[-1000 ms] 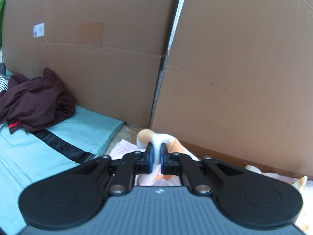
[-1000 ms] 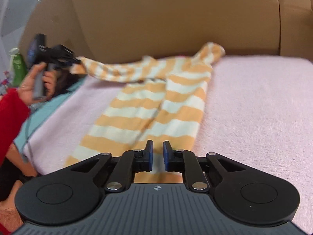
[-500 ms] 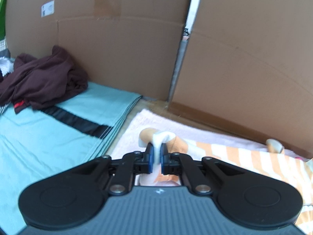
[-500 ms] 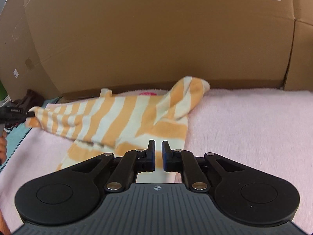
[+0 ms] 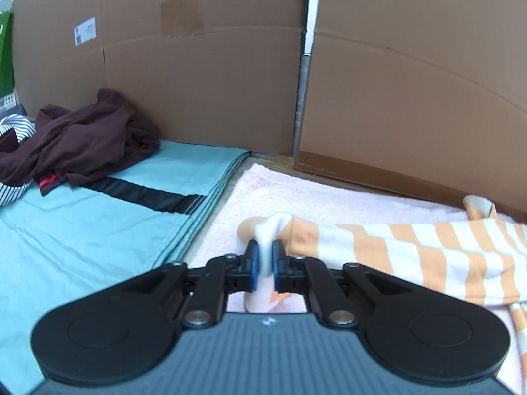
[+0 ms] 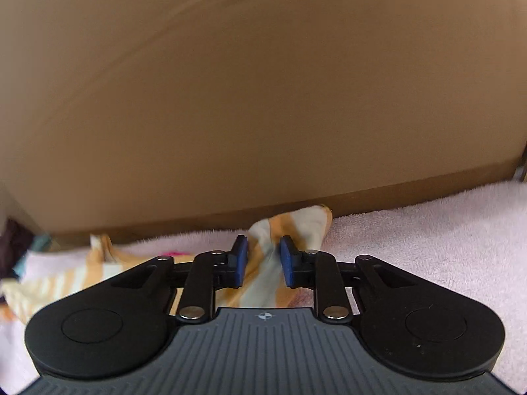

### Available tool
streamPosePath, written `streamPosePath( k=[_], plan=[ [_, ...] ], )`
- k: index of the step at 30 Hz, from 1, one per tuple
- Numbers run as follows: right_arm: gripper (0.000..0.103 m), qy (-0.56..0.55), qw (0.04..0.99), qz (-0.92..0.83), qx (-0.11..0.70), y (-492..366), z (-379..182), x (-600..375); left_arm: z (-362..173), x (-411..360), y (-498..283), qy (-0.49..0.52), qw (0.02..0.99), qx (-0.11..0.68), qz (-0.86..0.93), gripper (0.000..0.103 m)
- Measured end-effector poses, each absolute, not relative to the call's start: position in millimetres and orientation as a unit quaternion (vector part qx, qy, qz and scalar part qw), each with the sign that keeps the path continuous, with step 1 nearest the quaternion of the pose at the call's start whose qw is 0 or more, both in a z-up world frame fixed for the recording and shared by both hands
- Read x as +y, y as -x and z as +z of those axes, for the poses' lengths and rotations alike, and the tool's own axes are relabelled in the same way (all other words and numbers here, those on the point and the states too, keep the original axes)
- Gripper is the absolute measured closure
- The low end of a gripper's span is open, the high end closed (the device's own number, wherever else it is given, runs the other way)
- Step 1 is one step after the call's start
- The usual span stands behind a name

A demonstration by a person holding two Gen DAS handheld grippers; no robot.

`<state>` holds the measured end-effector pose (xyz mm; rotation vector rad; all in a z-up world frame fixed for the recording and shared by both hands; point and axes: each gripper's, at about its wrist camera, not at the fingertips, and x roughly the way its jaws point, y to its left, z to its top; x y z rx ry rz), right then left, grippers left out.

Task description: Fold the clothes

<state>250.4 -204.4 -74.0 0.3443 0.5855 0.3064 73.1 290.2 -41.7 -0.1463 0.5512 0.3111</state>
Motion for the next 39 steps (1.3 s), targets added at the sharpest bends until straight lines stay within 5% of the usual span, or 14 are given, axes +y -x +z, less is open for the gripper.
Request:
streamPosePath(
  k=[6, 11, 14, 16, 18, 21, 24, 27, 34, 39],
  plan=[
    [0.077, -0.252, 0.932, 0.144, 0.217, -232, -67, -243, -41, 288, -70, 0.073, 0.951, 0.258, 0.153, 0.097],
    [0.076, -0.219, 0.924, 0.184, 0.255, -232, -68, -231, -41, 308, -67, 0.141, 0.948, 0.264, 0.110, 0.096],
    [0.075, -0.188, 0.927, 0.197, 0.258, -227, -68, -223, -41, 324, -56, 0.213, 0.938, 0.258, 0.092, 0.066],
    [0.075, -0.166, 0.933, 0.195, 0.252, -224, -67, -220, -42, 333, -47, 0.264, 0.929, 0.247, 0.078, 0.037],
    [0.073, -0.156, 0.935, 0.194, 0.252, -222, -68, -220, -46, 339, -42, 0.297, 0.921, 0.240, 0.084, 0.027],
    [0.073, -0.165, 0.933, 0.196, 0.254, -221, -70, -225, -51, 344, -50, 0.304, 0.913, 0.240, 0.130, 0.044],
    [0.071, -0.168, 0.933, 0.193, 0.251, -219, -70, -230, -52, 346, -64, 0.322, 0.906, 0.244, 0.128, 0.046],
    [0.070, -0.171, 0.933, 0.193, 0.249, -217, -71, -235, -47, 334, -79, 0.295, 0.908, 0.265, 0.132, 0.102],
    [0.068, -0.177, 0.933, 0.198, 0.243, -213, -71, -245, 6, 295, -70, 0.151, 0.970, 0.152, 0.116, 0.100],
    [0.066, -0.178, 0.931, 0.202, 0.245, -211, -71, -251, -12, 291, -82, 0.115, 0.954, 0.251, 0.114, 0.100]
  ],
)
